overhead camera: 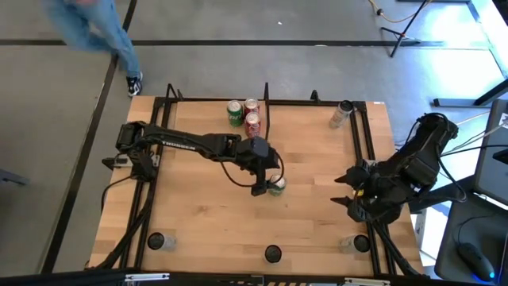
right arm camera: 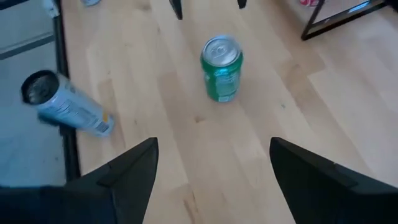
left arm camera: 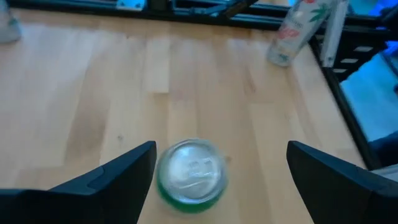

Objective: Place canned beverage on shelf
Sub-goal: Put the green soda can on the shelf aligned with the other green soda can

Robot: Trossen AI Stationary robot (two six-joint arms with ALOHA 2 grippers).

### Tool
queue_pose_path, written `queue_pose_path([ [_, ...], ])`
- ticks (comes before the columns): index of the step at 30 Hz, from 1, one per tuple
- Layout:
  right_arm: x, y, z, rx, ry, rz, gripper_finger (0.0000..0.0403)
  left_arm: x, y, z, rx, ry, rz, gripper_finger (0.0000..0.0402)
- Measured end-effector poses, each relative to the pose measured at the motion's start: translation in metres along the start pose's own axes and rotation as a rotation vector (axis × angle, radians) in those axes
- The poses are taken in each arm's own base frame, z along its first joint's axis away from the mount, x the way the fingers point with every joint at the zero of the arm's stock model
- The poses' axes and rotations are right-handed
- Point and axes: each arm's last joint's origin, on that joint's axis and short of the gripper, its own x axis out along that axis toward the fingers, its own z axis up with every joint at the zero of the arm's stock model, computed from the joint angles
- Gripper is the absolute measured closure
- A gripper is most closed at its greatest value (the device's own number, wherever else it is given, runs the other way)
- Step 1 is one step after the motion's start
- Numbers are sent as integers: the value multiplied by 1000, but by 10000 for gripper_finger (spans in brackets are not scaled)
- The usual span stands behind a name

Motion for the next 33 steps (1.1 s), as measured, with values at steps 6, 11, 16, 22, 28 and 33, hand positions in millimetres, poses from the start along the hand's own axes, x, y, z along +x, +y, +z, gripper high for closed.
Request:
queue_pose_path([
  [6, 2, 2, 0, 53, -16, -15, 105, 8, 19, -3, 60, 15, -16, 53],
  [11, 4, 3, 1, 112, -52, -34, 105, 25, 32, -12, 85, 56, -31, 53],
  [16, 4, 3, 1, 130, -60, -34, 105, 42, 34, -22, 109, 83, -85, 53],
  [22, 4, 3, 1, 130, -75, -42, 105, 48, 35, -26, 128, 96, -110, 53],
  [28, 4, 2, 2, 121, -100, -63, 105, 53, 33, -30, 160, 115, -116, 53],
  [33, 4, 0, 2, 111, -108, -79, 105, 65, 26, -37, 190, 125, -117, 53],
])
